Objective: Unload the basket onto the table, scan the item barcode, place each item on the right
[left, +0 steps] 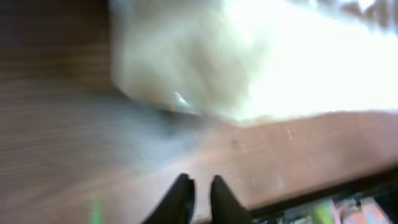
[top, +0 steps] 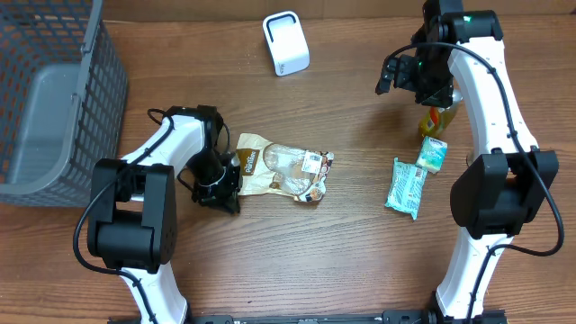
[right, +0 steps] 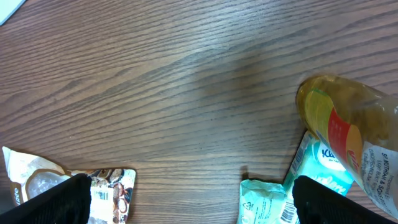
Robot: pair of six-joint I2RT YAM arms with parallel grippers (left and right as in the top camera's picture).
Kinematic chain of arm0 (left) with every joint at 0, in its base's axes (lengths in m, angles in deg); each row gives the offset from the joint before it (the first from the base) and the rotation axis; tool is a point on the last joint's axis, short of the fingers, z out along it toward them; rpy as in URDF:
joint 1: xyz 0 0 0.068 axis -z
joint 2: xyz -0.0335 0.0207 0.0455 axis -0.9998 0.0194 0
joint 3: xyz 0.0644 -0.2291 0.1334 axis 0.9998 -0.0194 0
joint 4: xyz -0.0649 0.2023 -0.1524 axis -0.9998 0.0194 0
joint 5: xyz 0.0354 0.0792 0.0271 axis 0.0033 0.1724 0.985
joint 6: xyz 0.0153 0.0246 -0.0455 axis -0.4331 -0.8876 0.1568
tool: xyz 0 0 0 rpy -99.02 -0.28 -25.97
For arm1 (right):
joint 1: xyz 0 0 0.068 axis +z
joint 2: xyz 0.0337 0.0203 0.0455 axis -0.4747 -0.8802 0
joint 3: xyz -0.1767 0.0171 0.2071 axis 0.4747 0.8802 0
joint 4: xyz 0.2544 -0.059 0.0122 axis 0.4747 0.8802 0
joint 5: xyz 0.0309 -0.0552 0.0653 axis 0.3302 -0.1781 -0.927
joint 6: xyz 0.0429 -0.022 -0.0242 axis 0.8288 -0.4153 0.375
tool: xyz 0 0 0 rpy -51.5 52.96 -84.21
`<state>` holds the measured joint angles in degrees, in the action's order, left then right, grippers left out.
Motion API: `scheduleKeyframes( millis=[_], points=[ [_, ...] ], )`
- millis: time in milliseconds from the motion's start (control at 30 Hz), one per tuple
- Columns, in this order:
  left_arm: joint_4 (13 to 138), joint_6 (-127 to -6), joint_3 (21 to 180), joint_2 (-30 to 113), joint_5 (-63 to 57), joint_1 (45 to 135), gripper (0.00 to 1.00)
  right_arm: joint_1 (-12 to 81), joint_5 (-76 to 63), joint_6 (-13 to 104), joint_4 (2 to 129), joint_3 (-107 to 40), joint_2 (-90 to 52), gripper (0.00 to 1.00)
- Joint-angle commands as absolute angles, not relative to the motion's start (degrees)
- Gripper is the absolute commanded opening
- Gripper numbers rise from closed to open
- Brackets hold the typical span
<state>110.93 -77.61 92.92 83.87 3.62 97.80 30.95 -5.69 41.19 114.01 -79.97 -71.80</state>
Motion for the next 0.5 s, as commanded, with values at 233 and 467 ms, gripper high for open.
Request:
scheduleKeyframes(
  millis=[233,467],
  points=[
    [104.72,-84.40,109.62,83.52,-0.51,96.88,0.04,30.88,-6.02,40.73,113.84,-81.41,-70.77,1.00],
    [83.95,-84.43,107.95,83.80,5.46,99.61,0.04,30.88,-6.00,40.73,113.84,-81.41,-70.77,1.00]
  ],
)
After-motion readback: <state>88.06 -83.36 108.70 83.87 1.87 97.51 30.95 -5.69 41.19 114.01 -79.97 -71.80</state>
